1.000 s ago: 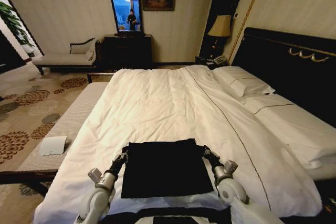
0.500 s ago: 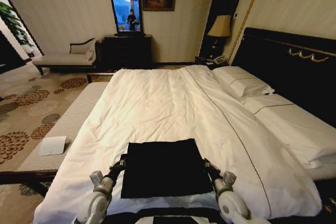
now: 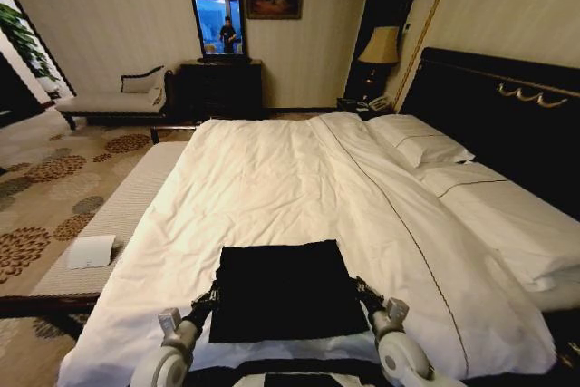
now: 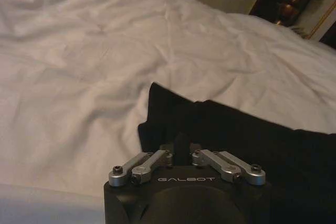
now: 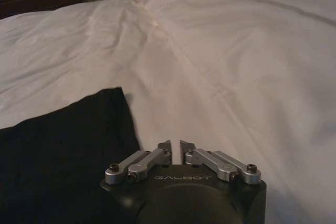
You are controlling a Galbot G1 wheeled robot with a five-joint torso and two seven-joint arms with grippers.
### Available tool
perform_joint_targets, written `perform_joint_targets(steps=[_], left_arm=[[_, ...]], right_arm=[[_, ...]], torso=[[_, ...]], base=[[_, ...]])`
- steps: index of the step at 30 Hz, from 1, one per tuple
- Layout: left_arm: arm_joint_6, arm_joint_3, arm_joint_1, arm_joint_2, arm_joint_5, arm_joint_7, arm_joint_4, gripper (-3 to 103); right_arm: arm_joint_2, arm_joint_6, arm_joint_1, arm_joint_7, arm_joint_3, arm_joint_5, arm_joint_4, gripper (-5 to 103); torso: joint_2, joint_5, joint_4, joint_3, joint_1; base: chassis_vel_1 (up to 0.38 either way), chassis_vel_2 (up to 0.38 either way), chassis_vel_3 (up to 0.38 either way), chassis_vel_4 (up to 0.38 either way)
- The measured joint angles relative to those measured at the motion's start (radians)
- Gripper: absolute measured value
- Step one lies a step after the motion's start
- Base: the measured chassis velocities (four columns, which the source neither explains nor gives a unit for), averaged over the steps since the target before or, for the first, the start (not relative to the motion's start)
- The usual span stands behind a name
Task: Fold the clothes on the bed.
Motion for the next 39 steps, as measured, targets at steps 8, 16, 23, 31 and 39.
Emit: perform_joint_targets(steps=[8, 16, 23, 31, 39], left_arm=[[-0.040, -0.086, 0.033, -0.002, -0.061, 0.053, -0.097, 46], [-0.044, -0.062, -0.168, -0.065, -0.119, 0.007, 0.024, 74], [-0.068, 0.003, -0.374, -0.158, -0.041, 0.001, 0.330, 98], [-0.077, 0.035, -0.496, -0.174, -0.044, 0.001, 0.458, 100], [-0.079, 0.048, -0.534, -0.184, -0.051, -0.001, 0.491, 78]], right_arm=[[-0.006, 0.002, -0.056, 0.070, 0.022, -0.042, 0.095, 37], [0.022, 0.013, 0.052, 0.083, 0.017, -0.047, 0.032, 65], [0.036, 0.012, 0.149, 0.076, -0.022, -0.028, -0.037, 96], [0.036, 0.013, 0.145, 0.074, -0.021, -0.023, -0.056, 100], [0.036, 0.015, 0.148, 0.072, -0.021, -0.023, -0.068, 100]], torso=[[0.000, 0.0001, 0.0000, 0.000, 0.000], [0.000, 0.0001, -0.0002, 0.000, 0.000], [0.000, -0.0002, 0.0000, 0.000, 0.000], [0.000, 0.0003, -0.0001, 0.000, 0.000], [0.000, 0.0002, 0.0000, 0.000, 0.000]], base=[[0.000, 0.000, 0.000, 0.000], [0.000, 0.000, 0.000, 0.000], [0.000, 0.000, 0.000, 0.000], [0.000, 0.000, 0.000, 0.000], [0.000, 0.000, 0.000, 0.000]])
